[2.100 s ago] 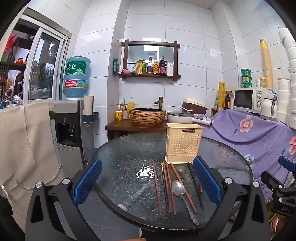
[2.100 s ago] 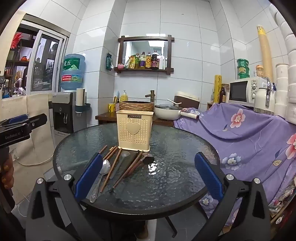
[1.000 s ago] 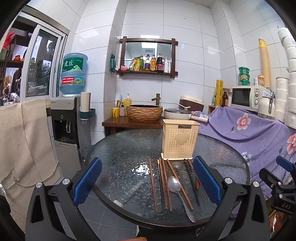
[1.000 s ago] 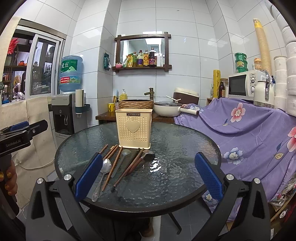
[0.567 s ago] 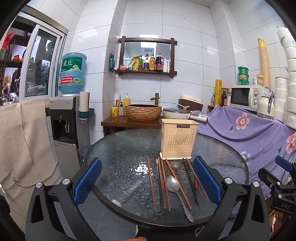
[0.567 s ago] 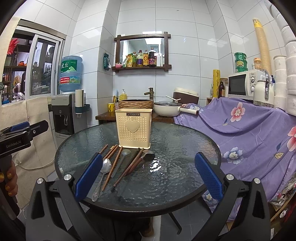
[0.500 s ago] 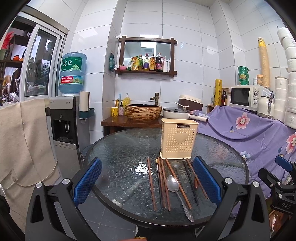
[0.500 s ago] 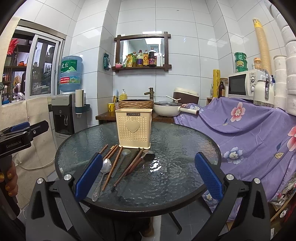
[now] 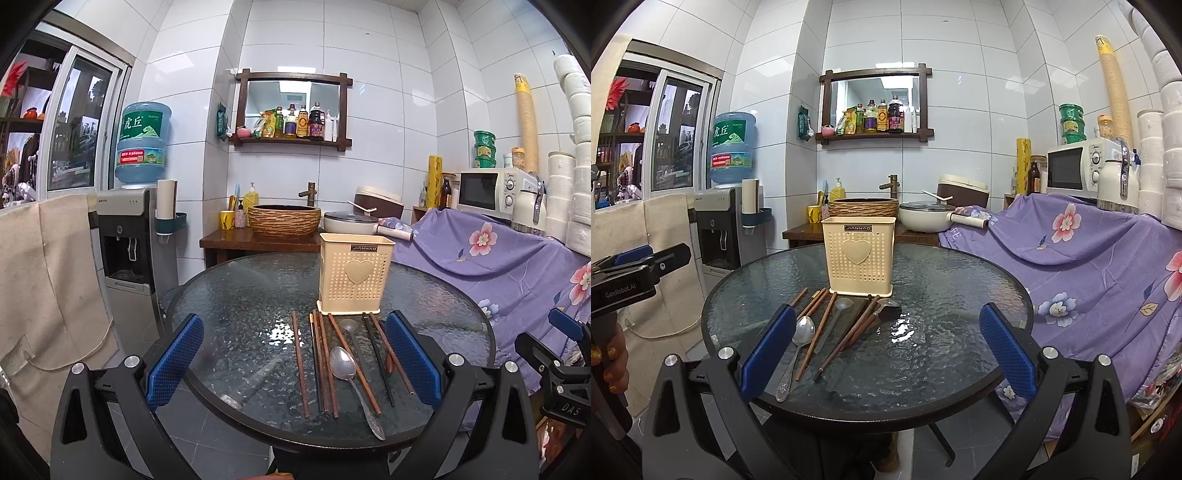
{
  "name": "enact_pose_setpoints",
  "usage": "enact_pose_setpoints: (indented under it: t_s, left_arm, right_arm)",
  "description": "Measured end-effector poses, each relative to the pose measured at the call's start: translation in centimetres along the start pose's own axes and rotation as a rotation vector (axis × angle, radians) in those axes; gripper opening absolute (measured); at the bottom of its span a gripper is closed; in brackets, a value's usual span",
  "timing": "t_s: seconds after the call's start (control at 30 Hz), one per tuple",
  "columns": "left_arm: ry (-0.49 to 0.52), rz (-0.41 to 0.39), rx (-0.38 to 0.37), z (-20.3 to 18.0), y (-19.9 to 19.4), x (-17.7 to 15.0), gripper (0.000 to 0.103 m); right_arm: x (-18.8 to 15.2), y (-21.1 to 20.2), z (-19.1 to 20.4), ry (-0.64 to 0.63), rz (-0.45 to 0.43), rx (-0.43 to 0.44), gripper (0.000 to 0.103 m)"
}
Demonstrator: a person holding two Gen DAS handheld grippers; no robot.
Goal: Organize utensils
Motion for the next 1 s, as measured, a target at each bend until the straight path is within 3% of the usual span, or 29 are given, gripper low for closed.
enact_pose_setpoints:
  t_s: [1.0]
  left_arm:
    - [0.008,0.008,-0.009,-0.44,-0.02,-0.22,0.097]
  right_arm:
    - [-0.20,0.20,0.41,0.002,0.004,0.003,0.098]
Point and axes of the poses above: each gripper's, at about its wrist camera, not at the fingertips, and y roughly the way its jaws point, z to its left, x to its top, the point moved 2 cm from there along y, roughly the way its jaws point, and after that the axes turned 10 degrees about x, right-handed, at the moved point
